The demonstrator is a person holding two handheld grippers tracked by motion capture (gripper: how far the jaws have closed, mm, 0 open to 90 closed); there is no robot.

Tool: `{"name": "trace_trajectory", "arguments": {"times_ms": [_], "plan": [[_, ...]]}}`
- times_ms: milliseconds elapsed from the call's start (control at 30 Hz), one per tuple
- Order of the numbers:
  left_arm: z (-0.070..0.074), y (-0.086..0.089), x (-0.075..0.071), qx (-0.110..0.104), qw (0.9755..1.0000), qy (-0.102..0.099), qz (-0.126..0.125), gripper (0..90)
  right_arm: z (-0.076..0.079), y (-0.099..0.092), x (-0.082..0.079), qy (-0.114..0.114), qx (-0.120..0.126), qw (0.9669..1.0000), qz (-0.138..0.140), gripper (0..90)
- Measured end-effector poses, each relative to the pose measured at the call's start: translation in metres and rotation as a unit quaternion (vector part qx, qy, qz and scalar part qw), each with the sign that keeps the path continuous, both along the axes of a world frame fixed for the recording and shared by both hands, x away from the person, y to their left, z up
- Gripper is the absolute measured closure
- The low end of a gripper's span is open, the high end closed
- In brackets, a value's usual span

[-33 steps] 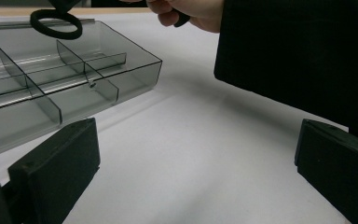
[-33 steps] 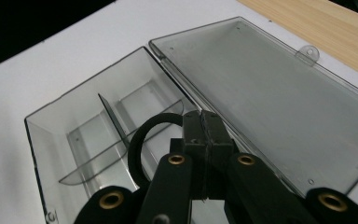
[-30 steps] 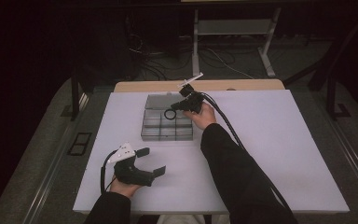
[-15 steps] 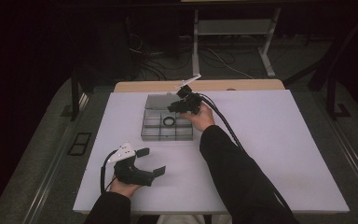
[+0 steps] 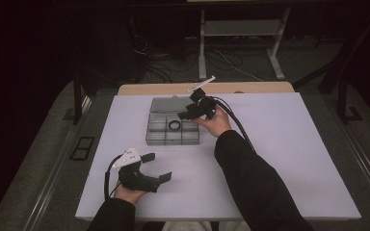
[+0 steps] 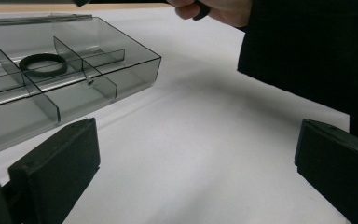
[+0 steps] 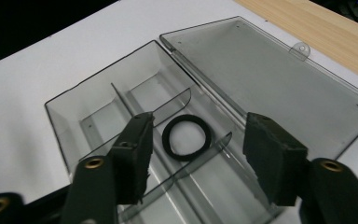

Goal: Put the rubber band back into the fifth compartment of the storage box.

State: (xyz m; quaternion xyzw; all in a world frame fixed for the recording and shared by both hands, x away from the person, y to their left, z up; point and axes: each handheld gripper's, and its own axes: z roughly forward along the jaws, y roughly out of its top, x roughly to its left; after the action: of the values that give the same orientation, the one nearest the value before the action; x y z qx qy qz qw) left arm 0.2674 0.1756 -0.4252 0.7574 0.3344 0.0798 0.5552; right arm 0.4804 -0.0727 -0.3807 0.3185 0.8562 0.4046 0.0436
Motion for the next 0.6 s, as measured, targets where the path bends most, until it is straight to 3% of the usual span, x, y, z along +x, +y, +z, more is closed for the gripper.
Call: {"name": "trace_trajectory", "arguments": {"times_ms": [233,433,500,600], "plan": [[-0.001,-0.001,0.001,0.003,1.0,0.0,-0.001,0.0,0.01,-0.02,-0.009,-0.007,0.007,1.0,0.0,19.5],[-0.001,-0.001,0.001,0.004,1.0,0.001,0.0,0.0,0.015,-0.042,-0.014,0.007,0.023,0.9997,0.004,10.2],[-0.001,-0.001,0.001,0.004,1.0,0.001,0.0,0.0,0.015,-0.05,-0.017,0.011,0.027,0.9996,0.002,1.3],[-0.001,-0.001,0.001,0.007,1.0,0.001,0.0,0.0,0.014,-0.062,-0.021,0.016,0.025,0.9996,-0.003,0.1]]}}
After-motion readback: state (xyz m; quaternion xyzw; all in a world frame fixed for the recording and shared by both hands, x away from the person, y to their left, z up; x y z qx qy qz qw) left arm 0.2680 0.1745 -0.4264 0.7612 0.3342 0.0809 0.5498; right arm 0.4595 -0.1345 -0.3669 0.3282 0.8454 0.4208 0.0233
